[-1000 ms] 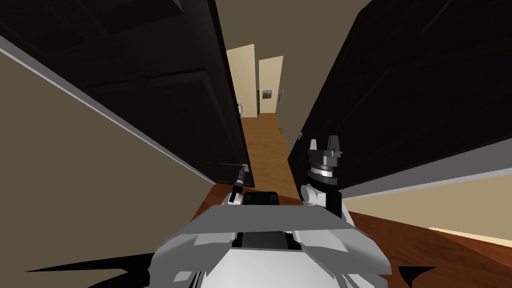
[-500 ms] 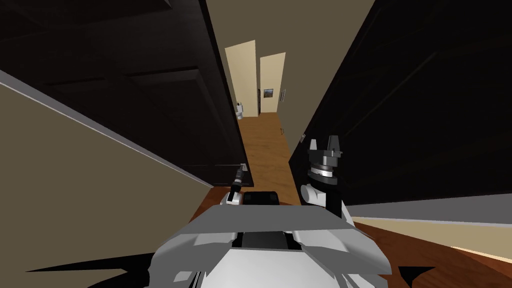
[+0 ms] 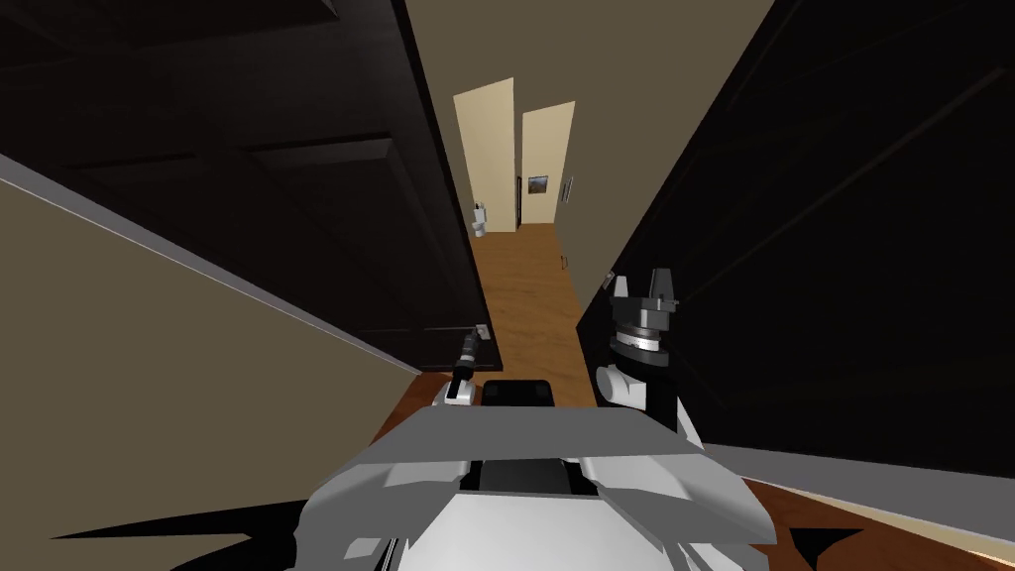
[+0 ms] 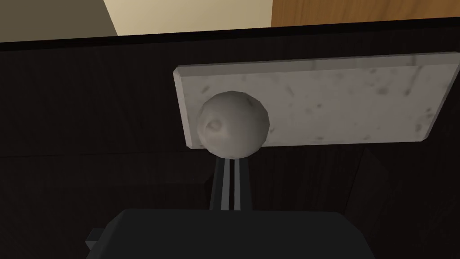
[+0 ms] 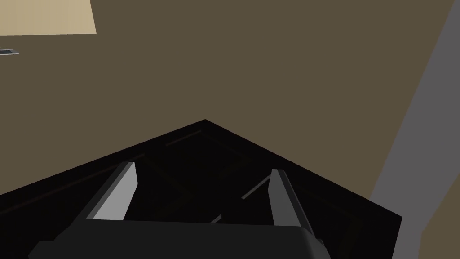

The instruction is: Push the door open

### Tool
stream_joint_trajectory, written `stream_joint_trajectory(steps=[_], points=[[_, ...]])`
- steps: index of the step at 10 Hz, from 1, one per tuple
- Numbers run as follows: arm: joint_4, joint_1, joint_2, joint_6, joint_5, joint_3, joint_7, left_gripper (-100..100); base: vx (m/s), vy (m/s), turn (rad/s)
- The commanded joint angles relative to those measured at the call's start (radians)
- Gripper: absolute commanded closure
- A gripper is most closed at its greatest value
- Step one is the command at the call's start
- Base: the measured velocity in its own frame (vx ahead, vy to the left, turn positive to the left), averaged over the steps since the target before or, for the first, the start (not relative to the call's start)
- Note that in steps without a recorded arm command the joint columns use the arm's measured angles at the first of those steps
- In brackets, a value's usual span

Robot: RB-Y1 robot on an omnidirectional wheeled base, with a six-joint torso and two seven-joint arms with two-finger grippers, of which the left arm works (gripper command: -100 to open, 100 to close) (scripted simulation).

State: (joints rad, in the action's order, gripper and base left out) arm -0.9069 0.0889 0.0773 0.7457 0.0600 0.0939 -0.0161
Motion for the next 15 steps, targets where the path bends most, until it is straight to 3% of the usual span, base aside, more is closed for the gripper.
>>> stream_joint_trajectory(steps=[1, 6, 7, 11, 15], points=[[-0.009, 0.005, -0.002, -0.003, 0.002, 0.002, 0.002, -100, -0.086, -0.049, 0.054], [-0.038, 0.021, -0.021, -0.013, 0.008, 0.009, 0.007, -100, -0.236, -0.058, 0.042], [-0.035, 0.019, -0.017, -0.012, 0.007, 0.008, 0.006, -100, -0.117, -0.040, 0.013], [-0.023, 0.015, -0.010, 0.001, 0.010, 0.000, 0.002, -100, 0.162, -0.010, -0.023], [-0.010, 0.009, -0.019, 0.015, 0.013, -0.008, -0.002, -100, 0.202, -0.007, -0.024]])
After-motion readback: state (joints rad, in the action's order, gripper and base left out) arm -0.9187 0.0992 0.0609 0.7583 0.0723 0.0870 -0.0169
